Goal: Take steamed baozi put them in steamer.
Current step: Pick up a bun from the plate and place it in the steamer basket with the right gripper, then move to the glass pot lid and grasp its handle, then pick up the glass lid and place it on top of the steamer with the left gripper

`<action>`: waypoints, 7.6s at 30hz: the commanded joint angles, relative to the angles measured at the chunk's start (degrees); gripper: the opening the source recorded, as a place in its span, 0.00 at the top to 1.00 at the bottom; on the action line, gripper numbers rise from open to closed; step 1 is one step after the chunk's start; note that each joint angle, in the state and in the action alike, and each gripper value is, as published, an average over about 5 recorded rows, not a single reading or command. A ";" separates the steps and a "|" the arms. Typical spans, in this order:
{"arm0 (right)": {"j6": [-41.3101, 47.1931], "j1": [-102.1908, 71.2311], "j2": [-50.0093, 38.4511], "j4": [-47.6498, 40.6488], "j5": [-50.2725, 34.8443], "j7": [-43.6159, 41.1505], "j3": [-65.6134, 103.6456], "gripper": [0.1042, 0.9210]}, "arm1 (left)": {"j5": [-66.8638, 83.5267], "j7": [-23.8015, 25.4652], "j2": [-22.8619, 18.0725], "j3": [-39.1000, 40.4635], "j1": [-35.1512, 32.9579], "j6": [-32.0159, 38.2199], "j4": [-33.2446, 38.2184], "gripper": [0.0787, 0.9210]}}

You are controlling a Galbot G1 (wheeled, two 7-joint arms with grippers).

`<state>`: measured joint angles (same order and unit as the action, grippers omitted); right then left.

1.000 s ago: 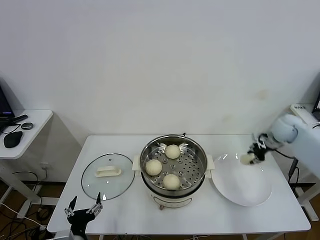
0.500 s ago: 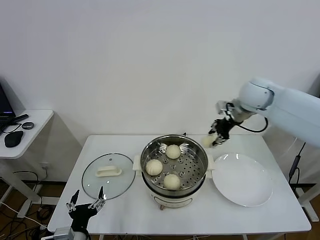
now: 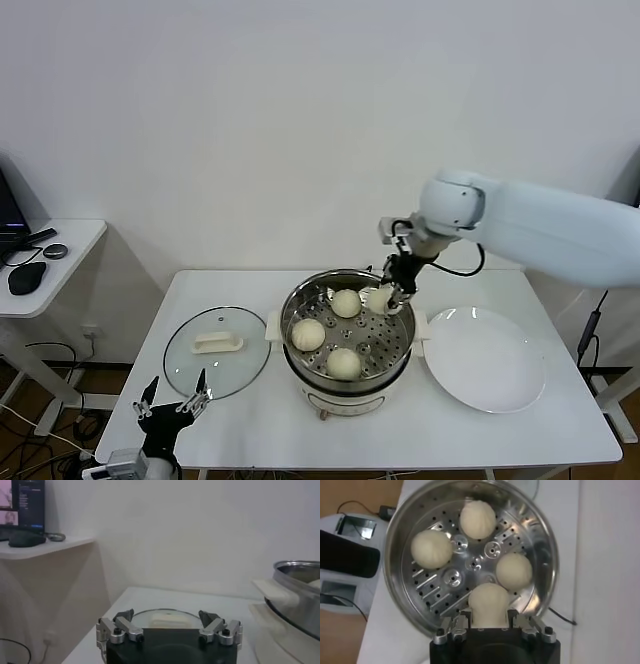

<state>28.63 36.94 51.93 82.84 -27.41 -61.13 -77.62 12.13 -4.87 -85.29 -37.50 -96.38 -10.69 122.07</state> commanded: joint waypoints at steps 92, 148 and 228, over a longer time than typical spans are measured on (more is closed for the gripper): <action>-25.37 -116.58 24.68 19.52 0.57 56.33 128.76 0.12 | -93.73 1.26 11.30 14.91 23.34 -3.90 -31.95 0.12; -25.91 -120.23 28.05 21.22 2.29 57.06 132.09 0.12 | -81.53 -14.00 11.61 14.82 40.96 4.44 -55.04 0.12; -24.62 -121.47 30.22 21.71 6.13 57.33 129.88 0.12 | -97.76 26.48 -4.45 49.52 37.80 -29.10 -9.53 0.88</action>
<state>4.19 -84.19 81.18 104.63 -22.32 -3.80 52.47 -88.62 20.33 -87.58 -0.21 -63.31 -39.24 117.72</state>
